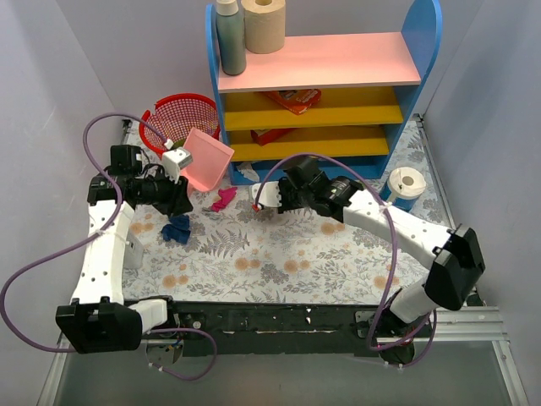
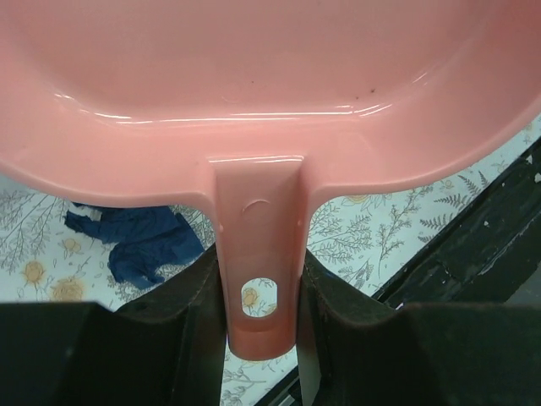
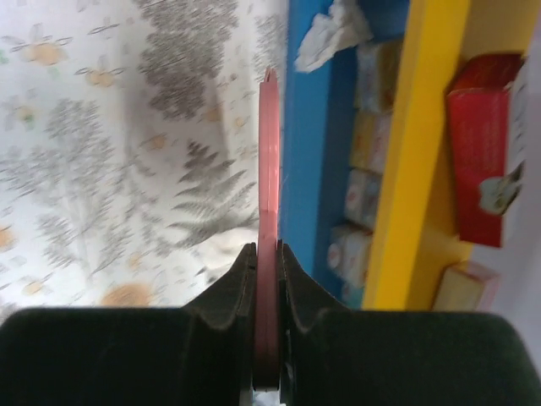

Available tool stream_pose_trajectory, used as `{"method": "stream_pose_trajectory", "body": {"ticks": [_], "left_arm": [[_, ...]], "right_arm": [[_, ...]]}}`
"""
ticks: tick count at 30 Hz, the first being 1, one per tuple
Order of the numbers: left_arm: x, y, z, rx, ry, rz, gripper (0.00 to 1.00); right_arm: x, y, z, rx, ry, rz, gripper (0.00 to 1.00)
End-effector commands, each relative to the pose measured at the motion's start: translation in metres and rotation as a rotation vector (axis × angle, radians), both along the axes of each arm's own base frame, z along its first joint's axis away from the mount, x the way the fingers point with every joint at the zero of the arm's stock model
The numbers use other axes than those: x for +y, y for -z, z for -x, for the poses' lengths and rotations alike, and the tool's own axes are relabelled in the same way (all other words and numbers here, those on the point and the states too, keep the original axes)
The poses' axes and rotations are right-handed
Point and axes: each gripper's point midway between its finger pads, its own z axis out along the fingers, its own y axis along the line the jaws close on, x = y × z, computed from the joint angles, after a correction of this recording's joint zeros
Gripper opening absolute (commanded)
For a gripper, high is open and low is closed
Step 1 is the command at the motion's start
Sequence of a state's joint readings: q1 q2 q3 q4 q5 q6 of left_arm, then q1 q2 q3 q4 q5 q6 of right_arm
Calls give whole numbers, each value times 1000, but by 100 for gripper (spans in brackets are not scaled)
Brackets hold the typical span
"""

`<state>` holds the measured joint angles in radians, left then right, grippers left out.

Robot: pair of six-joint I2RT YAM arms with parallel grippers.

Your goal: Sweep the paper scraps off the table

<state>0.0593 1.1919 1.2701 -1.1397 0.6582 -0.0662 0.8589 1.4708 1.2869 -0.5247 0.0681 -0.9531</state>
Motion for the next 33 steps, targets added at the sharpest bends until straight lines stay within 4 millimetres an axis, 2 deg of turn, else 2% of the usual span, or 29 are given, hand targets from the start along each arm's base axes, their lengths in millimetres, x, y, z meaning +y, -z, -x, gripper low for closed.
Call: {"method": "stream_pose_trajectory", "body": {"ticks": [1,2,3,7,8,10,11,12,14,16,18,19,21,22,23,25,26,28,29,31,32,33], "left_arm": [[17,8,-3,22,-154,-51,0],[22,13,-1,39,-173,-79,0],[25,15,2,53,-182,-93,0],[28,12,7,54,-218,-96,0],[27,11,7,51,-224,-92,0],[27,8,7,43,-243,-79,0],[26,7,7,44,-246,-76,0],[26,7,7,47,-251,-72,0],[26,7,8,51,-254,-68,0],[25,7,8,53,-253,-65,0],[25,7,8,52,-247,-67,0],[25,7,8,51,-244,-70,0],[25,7,5,48,-236,-74,0],[26,8,5,47,-227,-80,0],[27,11,4,48,-218,-90,0],[28,15,2,53,-208,-103,0],[30,17,0,51,-210,-115,0],[31,21,-4,53,-205,-118,0],[30,22,-6,57,-204,-112,0],[26,23,-12,67,-197,-88,0],[24,22,-13,73,-193,-78,0],[22,22,-13,87,-189,-64,0]], "right_arm": [[38,-45,-53,-304,-38,-24,1],[46,-53,-59,-338,-38,-37,1],[53,-46,-65,-343,-42,-27,1],[72,-41,-81,-418,-72,-6,1],[77,-32,-87,-424,-71,1,1],[82,-27,-93,-433,-65,10,1],[84,-14,-98,-424,-59,35,1],[86,-13,-101,-421,-55,43,1],[89,2,-97,-375,-84,73,1],[83,15,-86,-309,-116,114,1],[77,15,-70,-264,-162,122,1],[67,23,-58,-217,-178,159,1],[58,6,-37,-158,-208,130,1],[43,9,-20,-81,-226,166,1],[38,-12,-9,-77,-230,113,1],[23,-25,9,-21,-235,70,1],[19,-40,20,-31,-249,20,1],[10,-46,18,-48,-166,-22,1],[6,-48,9,-96,-114,-39,1],[6,-40,-1,-121,-60,-37,1],[7,-32,-16,-148,-1,-17,1],[9,-33,-25,-160,37,-19,1]]}}
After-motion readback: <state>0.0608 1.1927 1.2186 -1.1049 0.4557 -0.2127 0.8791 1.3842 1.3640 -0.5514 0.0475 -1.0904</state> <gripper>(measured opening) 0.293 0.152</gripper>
